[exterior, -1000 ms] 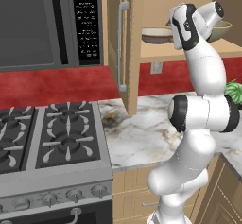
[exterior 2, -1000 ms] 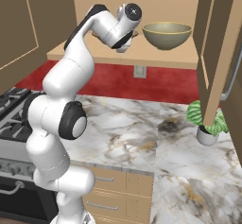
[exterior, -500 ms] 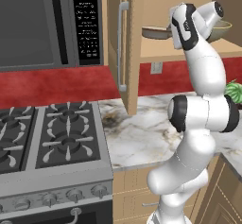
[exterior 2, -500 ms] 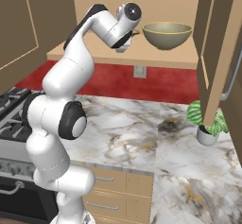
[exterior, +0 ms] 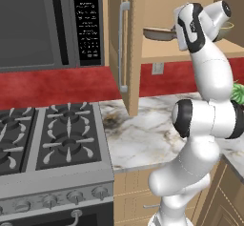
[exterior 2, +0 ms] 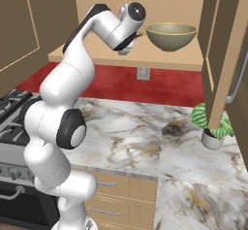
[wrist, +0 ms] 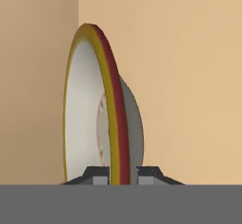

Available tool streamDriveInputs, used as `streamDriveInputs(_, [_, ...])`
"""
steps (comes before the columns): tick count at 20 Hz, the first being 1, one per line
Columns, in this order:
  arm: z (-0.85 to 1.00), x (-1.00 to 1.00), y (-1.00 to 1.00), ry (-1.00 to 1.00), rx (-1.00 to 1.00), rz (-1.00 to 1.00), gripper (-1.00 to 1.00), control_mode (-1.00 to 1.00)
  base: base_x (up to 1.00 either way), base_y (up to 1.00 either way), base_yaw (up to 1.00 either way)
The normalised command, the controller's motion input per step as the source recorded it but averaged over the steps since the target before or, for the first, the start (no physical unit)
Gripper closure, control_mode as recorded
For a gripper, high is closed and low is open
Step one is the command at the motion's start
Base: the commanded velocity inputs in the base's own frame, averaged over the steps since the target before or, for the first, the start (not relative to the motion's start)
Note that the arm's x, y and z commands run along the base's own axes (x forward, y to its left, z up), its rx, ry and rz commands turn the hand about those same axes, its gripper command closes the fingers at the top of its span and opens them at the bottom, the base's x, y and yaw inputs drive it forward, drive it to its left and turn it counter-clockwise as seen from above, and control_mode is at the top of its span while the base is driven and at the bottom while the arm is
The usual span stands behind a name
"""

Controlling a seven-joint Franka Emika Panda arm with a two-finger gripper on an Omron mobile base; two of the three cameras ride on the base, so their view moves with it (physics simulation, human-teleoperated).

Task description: Move the bowls from the cabinet to the plates on the dining table.

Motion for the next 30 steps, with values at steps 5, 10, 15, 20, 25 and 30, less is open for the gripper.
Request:
streamDriveInputs(5, [0.00,-0.49,0.00,0.00,0.00,0.00,1.00,-1.00,0.00,0.00,0.00])
streamDriveInputs(10, [0.03,-0.60,0.00,0.00,0.00,0.00,1.00,-1.00,0.00,0.00,0.00])
streamDriveInputs(15, [0.16,-0.79,0.00,-0.03,0.00,0.00,1.00,-1.00,0.00,0.00,0.00])
streamDriveInputs(20, [0.22,-0.91,0.00,-0.10,0.00,0.00,1.00,-1.00,0.00,0.00,0.00])
streamDriveInputs(25, [0.14,-0.84,0.00,-0.08,0.00,0.00,1.00,-1.00,0.00,0.00,0.00])
streamDriveInputs(30, [0.05,-0.99,0.00,-0.07,0.00,0.00,1.00,-1.00,0.00,0.00,0.00])
